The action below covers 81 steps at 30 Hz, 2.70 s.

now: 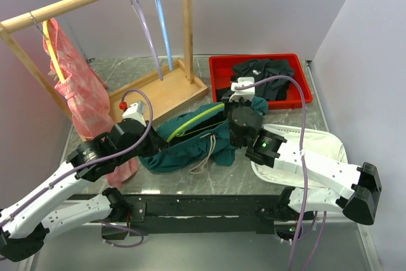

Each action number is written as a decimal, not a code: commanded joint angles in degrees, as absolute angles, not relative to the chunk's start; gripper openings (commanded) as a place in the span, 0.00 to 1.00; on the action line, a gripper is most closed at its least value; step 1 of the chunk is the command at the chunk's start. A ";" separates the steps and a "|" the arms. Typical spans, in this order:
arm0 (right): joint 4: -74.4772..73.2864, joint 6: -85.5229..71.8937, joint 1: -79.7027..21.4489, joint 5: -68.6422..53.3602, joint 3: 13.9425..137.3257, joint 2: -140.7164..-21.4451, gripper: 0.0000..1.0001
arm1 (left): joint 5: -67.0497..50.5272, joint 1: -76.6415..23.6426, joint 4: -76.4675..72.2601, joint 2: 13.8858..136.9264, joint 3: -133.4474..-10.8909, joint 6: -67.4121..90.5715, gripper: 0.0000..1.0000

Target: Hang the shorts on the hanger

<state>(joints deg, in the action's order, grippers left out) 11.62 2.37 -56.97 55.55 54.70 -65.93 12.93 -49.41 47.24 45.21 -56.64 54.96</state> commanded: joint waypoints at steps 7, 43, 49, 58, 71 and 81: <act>15.21 7.21 -56.34 62.75 55.02 -65.48 0.00 | 13.81 -49.22 49.40 42.80 -63.10 55.46 0.02; 20.83 10.46 -62.49 68.91 60.64 -68.55 0.00 | 7.12 -49.13 45.44 52.38 -74.96 53.44 0.11; 20.31 7.40 -62.84 68.29 57.84 -66.89 0.00 | 9.40 -49.13 44.21 52.74 -75.85 54.14 0.16; 12.22 0.44 -62.93 68.47 62.48 -69.16 0.00 | 9.41 -49.13 42.36 53.52 -78.92 53.35 0.40; 1.50 -5.71 -61.79 64.16 71.19 -73.47 0.00 | -1.67 -49.30 47.97 58.97 -85.68 39.05 0.73; -6.41 -10.28 -59.15 62.48 73.74 -75.40 0.00 | -4.12 -49.40 50.10 58.45 -86.40 33.49 0.35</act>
